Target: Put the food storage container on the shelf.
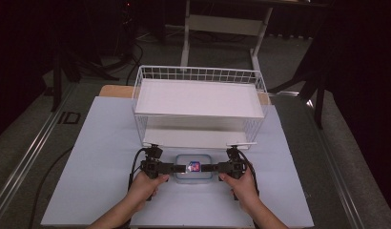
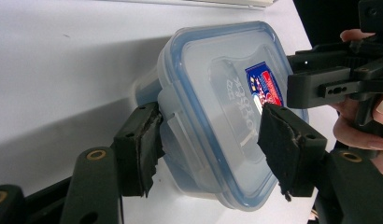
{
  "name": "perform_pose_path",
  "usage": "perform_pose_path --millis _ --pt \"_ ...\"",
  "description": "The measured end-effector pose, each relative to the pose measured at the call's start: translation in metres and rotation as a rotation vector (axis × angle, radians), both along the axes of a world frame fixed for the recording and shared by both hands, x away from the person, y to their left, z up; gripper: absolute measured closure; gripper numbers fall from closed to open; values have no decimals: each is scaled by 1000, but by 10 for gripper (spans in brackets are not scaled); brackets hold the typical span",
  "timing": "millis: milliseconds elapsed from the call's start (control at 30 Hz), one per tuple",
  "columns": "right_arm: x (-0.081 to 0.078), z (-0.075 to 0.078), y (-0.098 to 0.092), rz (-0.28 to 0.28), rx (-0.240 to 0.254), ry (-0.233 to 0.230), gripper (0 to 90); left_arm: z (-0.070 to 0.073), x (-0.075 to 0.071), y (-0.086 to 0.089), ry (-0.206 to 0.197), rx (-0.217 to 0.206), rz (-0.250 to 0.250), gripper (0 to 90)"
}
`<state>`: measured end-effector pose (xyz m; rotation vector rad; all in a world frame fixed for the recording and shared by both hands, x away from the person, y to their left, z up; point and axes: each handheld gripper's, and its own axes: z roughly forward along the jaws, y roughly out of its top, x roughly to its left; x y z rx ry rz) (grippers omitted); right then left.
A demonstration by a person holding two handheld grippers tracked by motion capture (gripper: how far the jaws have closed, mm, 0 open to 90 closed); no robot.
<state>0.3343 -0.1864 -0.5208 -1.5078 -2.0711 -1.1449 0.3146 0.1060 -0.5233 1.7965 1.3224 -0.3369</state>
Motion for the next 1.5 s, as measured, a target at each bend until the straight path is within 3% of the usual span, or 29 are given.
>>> perform_pose_path --millis 167,367,400,467,733,867,1167,1500 --pt "-2 2 1 -4 -15 -1 386 -2 -4 3 -13 -24 -6 425" --pt "-9 8 2 2 -40 -39 410 5 -11 2 -49 12 -28 472" --pt "-11 9 2 3 -44 -41 415 10 -17 0 -71 47 -37 472" --pt "-17 13 3 16 -66 -75 420 12 -21 -2 -86 67 -34 481" --pt "-31 17 6 10 -87 -150 419 15 -35 -6 -132 94 -8 489" --pt "-33 19 8 17 -109 -174 419 11 -35 -1 -128 54 4 498" --pt "-33 20 5 17 -92 -188 419 18 -36 -6 -145 85 6 498" --pt "-18 43 1 -20 -67 -268 419 48 -13 -10 -249 103 4 497"
